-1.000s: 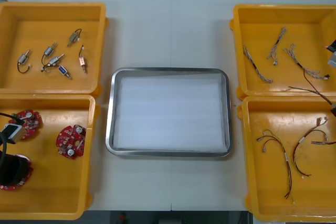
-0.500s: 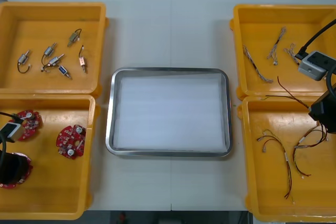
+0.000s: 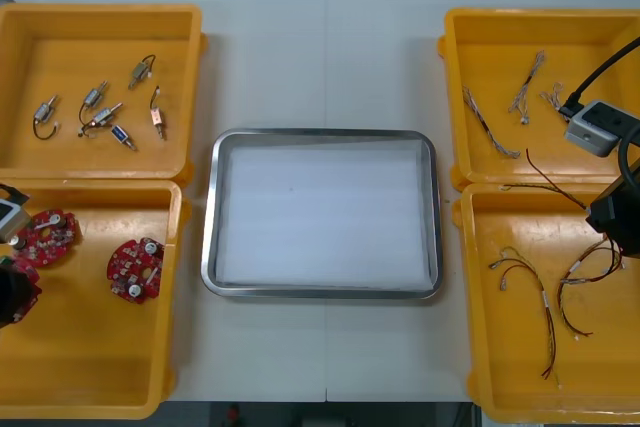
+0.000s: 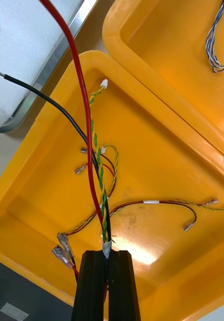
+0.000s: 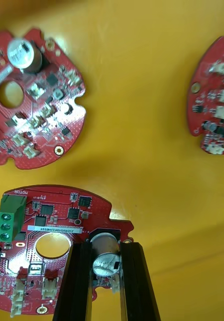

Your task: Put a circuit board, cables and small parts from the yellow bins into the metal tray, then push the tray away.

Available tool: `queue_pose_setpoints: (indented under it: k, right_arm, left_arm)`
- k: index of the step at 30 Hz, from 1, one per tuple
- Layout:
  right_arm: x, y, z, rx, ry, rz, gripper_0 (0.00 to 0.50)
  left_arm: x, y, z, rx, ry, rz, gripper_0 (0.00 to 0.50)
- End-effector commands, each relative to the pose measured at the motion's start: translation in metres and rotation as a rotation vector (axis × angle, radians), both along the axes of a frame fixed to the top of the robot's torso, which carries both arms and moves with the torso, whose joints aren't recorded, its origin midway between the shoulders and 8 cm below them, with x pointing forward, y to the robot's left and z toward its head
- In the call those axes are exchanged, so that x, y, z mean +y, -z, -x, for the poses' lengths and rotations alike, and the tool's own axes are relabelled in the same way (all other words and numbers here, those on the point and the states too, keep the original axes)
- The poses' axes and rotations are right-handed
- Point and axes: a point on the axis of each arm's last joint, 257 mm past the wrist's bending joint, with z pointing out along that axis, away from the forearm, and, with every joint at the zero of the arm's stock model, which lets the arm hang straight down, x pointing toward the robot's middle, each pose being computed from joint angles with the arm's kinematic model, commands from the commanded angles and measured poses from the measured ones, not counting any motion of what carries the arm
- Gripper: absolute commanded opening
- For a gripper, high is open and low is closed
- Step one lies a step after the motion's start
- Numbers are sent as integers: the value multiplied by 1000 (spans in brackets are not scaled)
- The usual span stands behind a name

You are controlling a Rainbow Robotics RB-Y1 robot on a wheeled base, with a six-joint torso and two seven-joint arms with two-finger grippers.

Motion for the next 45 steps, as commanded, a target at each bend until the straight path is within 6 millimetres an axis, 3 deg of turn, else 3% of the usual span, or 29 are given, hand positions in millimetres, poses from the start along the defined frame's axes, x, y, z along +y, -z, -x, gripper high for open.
queue_pose_setpoints:
  k: [1,12,25,39,45]
  right_arm:
    - [7,-8,-1,-23,-35,15,0]
    - [7,-8,-1,-23,-35,15,0]
    - [7,-8,-1,-23,-35,15,0]
    - [7,-8,-1,-23,-35,15,0]
    - [7,-8,-1,-23,-35,15,0]
  left_arm:
    - [-3,-28,9,-11,5,-49,0]
    - [-59,-62,9,-20,-75,73,0]
    - [-136,-91,-21,-62,-109,187,0]
    - [-204,-102,-36,-43,-227,253,0]
    - [-237,-96,-41,-55,-283,295,0]
